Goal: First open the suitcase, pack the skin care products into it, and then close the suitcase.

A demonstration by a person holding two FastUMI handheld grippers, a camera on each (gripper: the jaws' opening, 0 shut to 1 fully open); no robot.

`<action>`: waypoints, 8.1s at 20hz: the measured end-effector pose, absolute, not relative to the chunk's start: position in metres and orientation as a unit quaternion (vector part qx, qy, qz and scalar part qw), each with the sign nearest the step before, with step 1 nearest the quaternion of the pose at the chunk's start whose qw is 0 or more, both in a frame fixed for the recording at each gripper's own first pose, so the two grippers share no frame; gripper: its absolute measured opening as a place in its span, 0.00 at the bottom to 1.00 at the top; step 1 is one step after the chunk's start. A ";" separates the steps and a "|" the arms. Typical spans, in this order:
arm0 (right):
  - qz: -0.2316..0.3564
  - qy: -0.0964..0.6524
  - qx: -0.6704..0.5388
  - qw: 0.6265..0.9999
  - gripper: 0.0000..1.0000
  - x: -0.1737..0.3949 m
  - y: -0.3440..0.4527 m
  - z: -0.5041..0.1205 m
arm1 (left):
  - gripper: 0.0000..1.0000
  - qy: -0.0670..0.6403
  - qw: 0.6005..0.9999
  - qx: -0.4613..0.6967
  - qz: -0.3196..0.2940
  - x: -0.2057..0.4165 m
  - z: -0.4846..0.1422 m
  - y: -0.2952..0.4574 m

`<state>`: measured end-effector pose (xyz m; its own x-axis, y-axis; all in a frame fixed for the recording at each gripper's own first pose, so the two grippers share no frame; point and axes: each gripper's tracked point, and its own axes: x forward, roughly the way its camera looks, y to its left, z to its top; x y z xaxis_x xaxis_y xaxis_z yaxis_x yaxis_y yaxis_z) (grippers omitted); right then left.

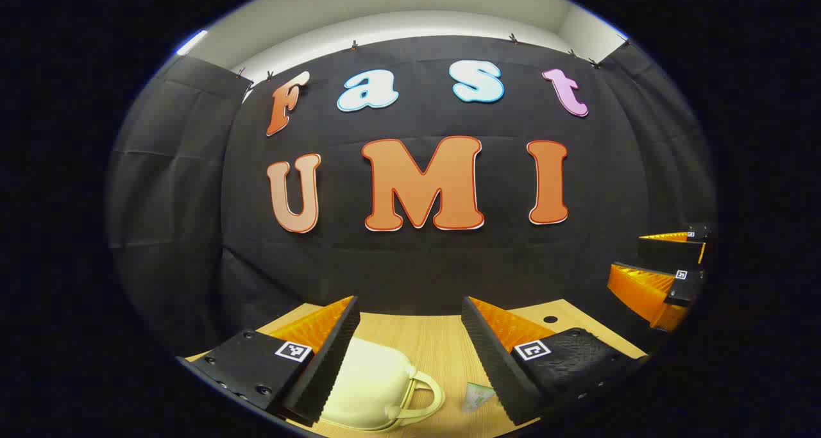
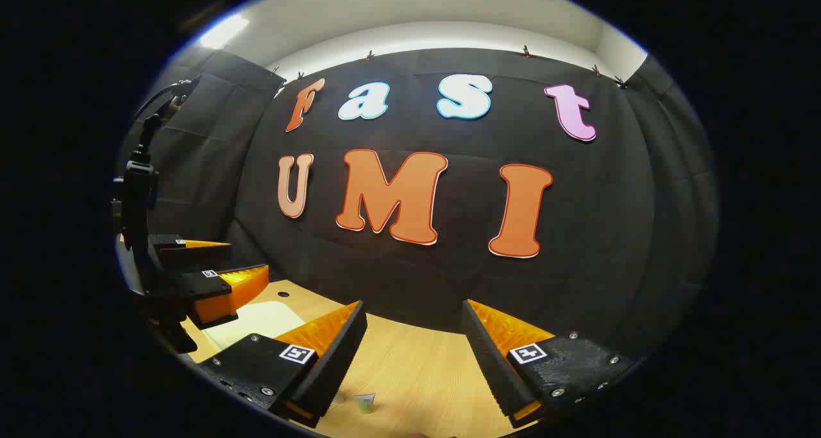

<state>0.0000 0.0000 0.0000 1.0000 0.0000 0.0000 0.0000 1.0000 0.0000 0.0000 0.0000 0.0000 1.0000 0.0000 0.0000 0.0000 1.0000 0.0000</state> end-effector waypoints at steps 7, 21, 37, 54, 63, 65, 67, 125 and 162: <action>0.000 0.012 0.010 1.000 0.94 -0.001 -0.005 -0.014 | 0.98 0.002 1.000 0.015 -0.007 -0.001 -0.003 -0.014; 0.001 0.021 0.009 1.000 0.95 -0.006 -0.005 -0.021 | 0.99 -0.002 0.998 0.063 -0.006 -0.005 -0.008 -0.014; -0.044 0.028 0.010 0.999 0.94 -0.025 -0.077 -0.044 | 0.96 0.105 0.922 0.360 -0.097 0.003 -0.175 -0.033; -0.098 0.081 0.045 0.991 0.95 -0.051 -0.119 -0.099 | 0.73 0.156 0.770 0.609 -0.106 0.020 -0.296 -0.019; -0.083 0.087 0.008 0.993 0.94 -0.042 -0.062 -0.088 | 0.01 0.129 0.836 0.521 -0.117 0.031 -0.247 -0.006; -0.085 0.097 0.012 0.992 0.95 -0.036 -0.046 -0.090 | 0.01 0.119 0.867 0.472 -0.106 0.030 -0.217 0.011; -0.091 0.099 0.019 0.991 0.94 -0.027 -0.031 -0.085 | 0.01 0.110 0.890 0.431 -0.099 0.033 -0.191 0.031; -0.136 0.199 -0.011 0.971 0.95 -0.040 0.055 -0.126 | 0.96 0.129 0.933 0.096 -0.321 0.021 -0.256 -0.040; 0.108 0.317 0.011 0.942 0.86 0.018 0.091 -0.311 | 0.55 0.206 0.971 0.040 -0.118 0.039 -0.235 0.020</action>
